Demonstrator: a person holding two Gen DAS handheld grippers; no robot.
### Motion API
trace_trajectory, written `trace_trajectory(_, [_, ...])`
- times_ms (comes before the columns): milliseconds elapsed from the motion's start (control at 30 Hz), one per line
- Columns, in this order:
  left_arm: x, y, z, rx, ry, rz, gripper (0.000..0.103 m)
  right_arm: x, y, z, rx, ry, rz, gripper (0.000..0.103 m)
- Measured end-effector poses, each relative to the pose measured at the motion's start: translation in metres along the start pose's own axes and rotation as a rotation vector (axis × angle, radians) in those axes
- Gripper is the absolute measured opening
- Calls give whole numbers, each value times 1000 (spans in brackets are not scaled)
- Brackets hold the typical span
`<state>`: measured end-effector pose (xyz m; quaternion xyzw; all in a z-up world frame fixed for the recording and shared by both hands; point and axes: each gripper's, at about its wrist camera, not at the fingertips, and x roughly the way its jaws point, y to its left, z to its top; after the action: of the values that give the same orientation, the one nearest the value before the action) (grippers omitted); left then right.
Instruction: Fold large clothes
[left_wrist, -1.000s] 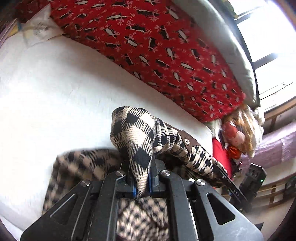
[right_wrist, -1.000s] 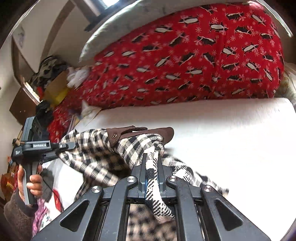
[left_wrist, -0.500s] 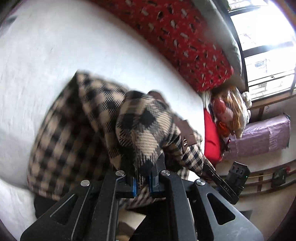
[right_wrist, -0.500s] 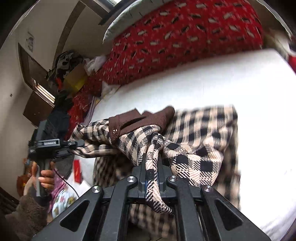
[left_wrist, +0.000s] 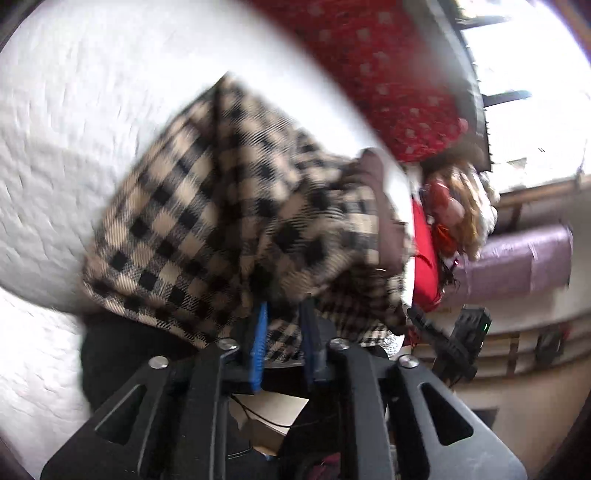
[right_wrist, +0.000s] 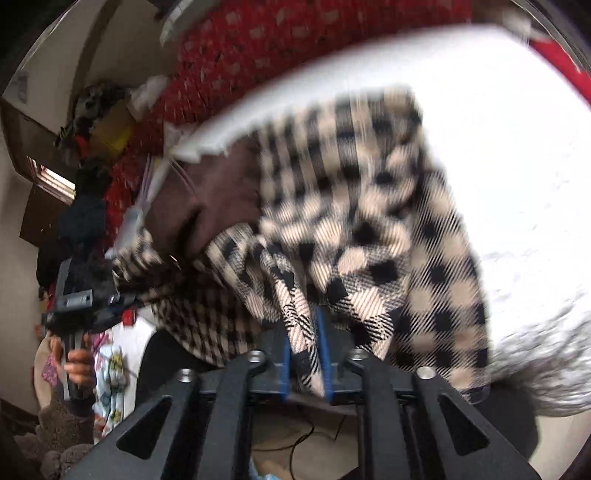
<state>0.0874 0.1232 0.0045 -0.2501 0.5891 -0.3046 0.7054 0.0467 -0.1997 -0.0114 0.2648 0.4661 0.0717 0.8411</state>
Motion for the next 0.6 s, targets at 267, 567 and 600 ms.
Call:
trace_trajectory(267, [33,-41,45,67,-22,11,55,14,30,40,-17,-94,115,56])
trace_trajectory(567, [55,-22,36,14,76,23,55,47,67,24,-181,58,354,16])
trace_trajectory(600, [51,-15,33,-3,75,12,55,44,77,12,-269,113,341,16])
